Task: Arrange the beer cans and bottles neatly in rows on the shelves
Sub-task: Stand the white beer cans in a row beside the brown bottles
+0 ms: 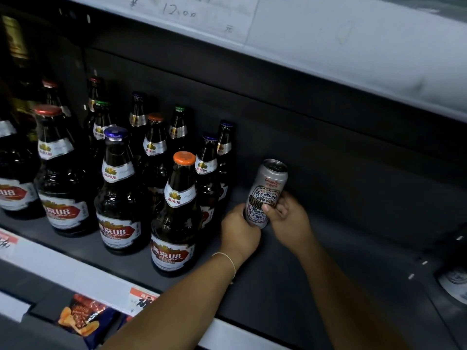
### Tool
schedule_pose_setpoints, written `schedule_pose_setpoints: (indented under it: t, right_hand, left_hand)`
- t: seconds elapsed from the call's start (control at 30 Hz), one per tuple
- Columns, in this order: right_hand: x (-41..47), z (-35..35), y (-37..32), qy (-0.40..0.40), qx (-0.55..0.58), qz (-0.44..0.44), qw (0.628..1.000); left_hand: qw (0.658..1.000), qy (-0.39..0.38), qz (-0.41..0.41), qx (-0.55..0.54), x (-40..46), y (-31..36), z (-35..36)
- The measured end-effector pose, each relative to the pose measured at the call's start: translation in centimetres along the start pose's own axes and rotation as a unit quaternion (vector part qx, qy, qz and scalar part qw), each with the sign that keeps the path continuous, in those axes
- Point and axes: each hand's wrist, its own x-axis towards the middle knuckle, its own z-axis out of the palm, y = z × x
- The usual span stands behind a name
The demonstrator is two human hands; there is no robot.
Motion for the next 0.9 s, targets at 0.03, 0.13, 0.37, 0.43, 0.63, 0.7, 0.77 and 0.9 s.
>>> schedule_pose_setpoints:
  t: [0.03,0.13,0.37,0.43,0.63,0.7,0.77,0.9]
  right_hand:
    - [0.0,0.1,0.0,0.000,0.001,0.001,1.000]
    - [0.0,0.3,0.0,0.005,-0.003,0.002,1.000]
    - [-0.4,0.6,-0.3,0.013,0.001,0.006,1.000]
    - [-0.6,0.6,-0.4,0.012,0.001,0.009,1.000]
    - [-1.0,0.6,-0.5,-0.007,-0.019,0.033,0.999]
    - [-1.4,0.5,-0.5,0.001,-0.029,0.052,0.998]
    - [-2.0,0.2,-0.6,0.024,-0.058,0.066,0.996]
    - [-3.0,-1.1,-0.4,0.068,-0.075,0.072,0.992]
  left_hand:
    - [1.000,0.001,-0.001,0.003,0.0,0.0,0.0]
    - [1.000,0.001,0.003,0.002,0.0,0.1,-0.1]
    - [1.000,0.008,0.016,0.013,0.0,0.2,-0.2]
    - [1.000,0.009,0.014,0.011,-0.1,0.2,-0.3]
    - [1.000,-0.010,0.019,0.017,-0.7,0.8,-0.5]
    - [1.000,-0.010,0.018,0.021,-0.9,0.9,-0.5]
    - [0.999,0.003,0.014,0.033,-0.9,0.9,-0.6]
    - [0.997,0.037,0.050,0.055,-1.4,1.3,-0.6]
